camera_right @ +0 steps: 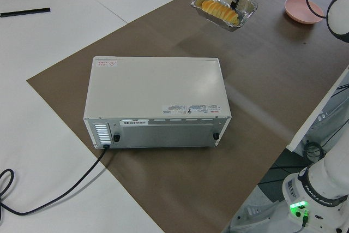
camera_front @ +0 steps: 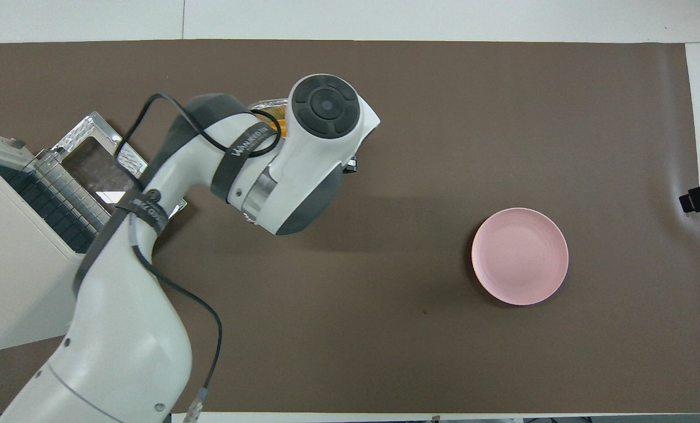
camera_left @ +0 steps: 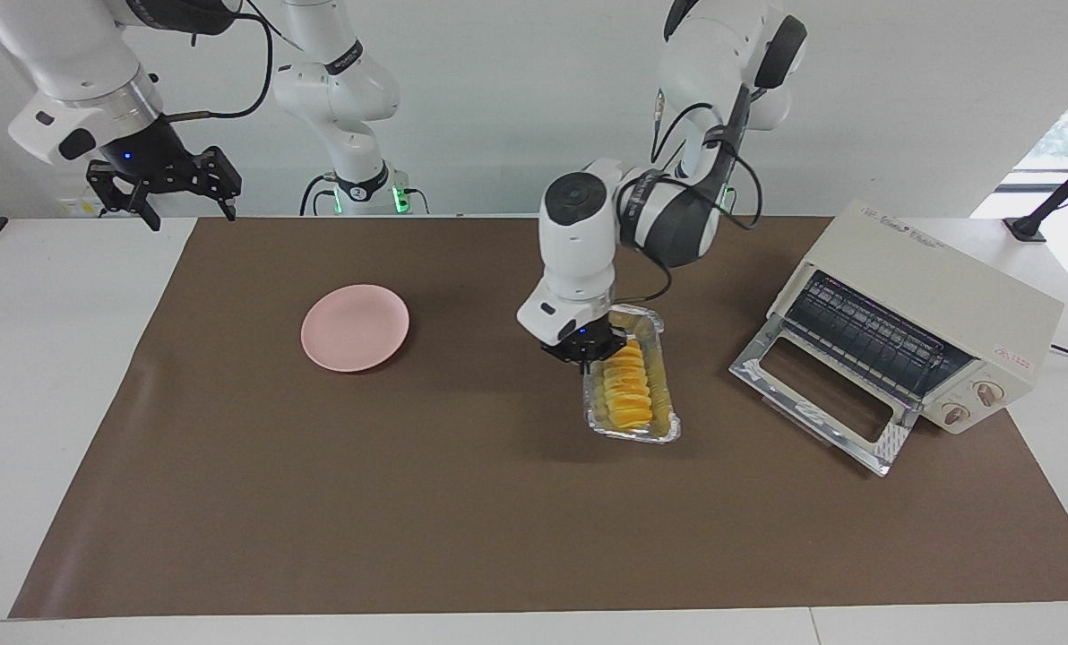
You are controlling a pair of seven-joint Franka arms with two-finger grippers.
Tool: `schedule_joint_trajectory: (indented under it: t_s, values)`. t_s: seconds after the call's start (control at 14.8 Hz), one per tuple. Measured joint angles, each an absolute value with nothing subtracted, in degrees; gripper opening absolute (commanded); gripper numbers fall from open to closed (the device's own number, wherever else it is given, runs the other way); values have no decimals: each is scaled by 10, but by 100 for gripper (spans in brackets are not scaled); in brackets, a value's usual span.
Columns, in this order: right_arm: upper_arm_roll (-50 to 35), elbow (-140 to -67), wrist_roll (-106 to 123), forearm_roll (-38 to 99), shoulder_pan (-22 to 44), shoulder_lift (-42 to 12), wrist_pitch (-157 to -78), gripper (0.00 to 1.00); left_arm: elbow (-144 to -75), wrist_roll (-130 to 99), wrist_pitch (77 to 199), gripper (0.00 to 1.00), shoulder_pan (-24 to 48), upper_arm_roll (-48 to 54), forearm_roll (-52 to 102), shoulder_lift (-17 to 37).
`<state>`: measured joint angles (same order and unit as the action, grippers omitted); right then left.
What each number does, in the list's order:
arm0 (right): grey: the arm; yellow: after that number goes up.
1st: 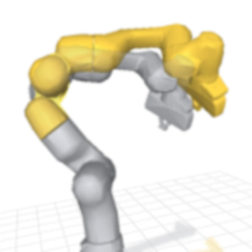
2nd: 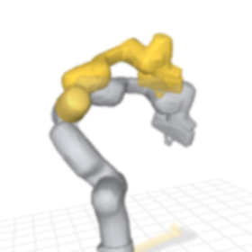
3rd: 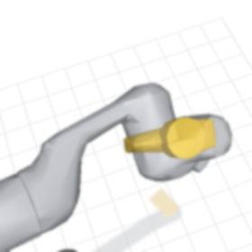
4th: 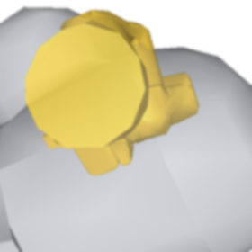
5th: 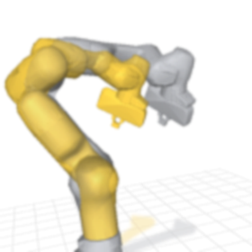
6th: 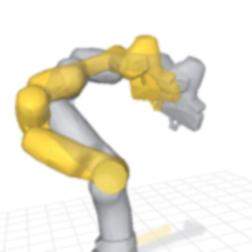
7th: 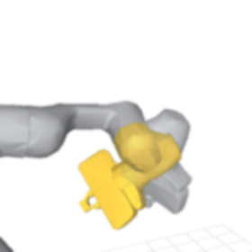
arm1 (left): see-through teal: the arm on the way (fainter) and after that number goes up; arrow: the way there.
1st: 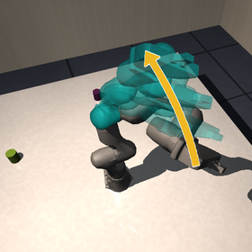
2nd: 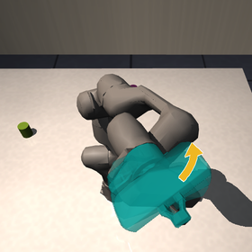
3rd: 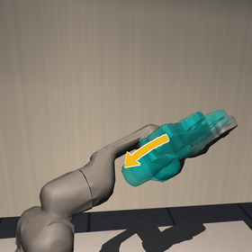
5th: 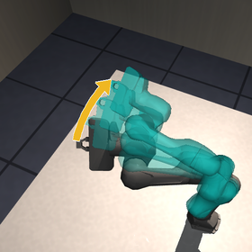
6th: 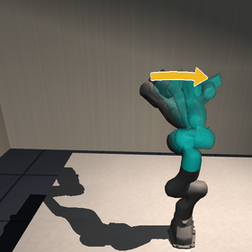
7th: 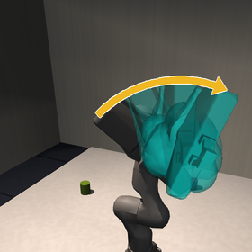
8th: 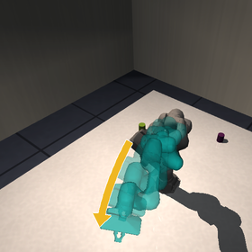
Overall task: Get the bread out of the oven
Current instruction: 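Pull the foil tray out and set it on the table with the left gripper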
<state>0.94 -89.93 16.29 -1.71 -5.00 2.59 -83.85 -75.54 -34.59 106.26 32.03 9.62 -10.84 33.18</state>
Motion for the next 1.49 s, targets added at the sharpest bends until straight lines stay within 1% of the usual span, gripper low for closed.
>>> schedule_joint_trajectory:
  t_s: [0.07,0.2,0.61,0.68,0.74,0.81,0.88,0.95,1.01,1.28,1.35,1.49]
  values:
    - [10,-899,163,-17,-50,26,-839,100,-747,-346,1064,0,327,95,-98,347]
    - [10,-899,163,-17,-51,26,-838,100,-745,-345,1065,0,328,94,-92,359]
    - [7,-900,163,-17,-49,27,-833,100,-755,-390,1083,0,329,93,-84,362]
    - [6,-900,163,-17,-49,27,-833,100,-757,-394,1083,4,331,93,-84,362]
    - [5,-900,163,-17,-49,28,-833,100,-758,-396,1083,24,333,93,-84,362]
    - [3,-902,163,-17,-48,28,-833,100,-759,-399,1082,35,335,93,-84,362]
    - [-1,-905,161,-17,-48,29,-834,100,-759,-404,1082,49,337,93,-84,362]
    - [-7,-909,155,-17,-48,31,-836,100,-759,-411,1082,97,338,93,-84,361]
    - [-16,-916,144,-17,-48,33,-842,100,-759,-417,1082,100,340,93,-84,361]
    - [-57,-942,93,-17,-47,45,-859,100,-753,-427,1077,100,338,85,-84,350]
    - [-65,-947,82,-17,-46,48,-860,100,-750,-428,1070,100,326,80,-84,335]
    - [-78,-955,61,-17,-46,49,-871,100,-744,-417,1025,100,274,78,-83,286]
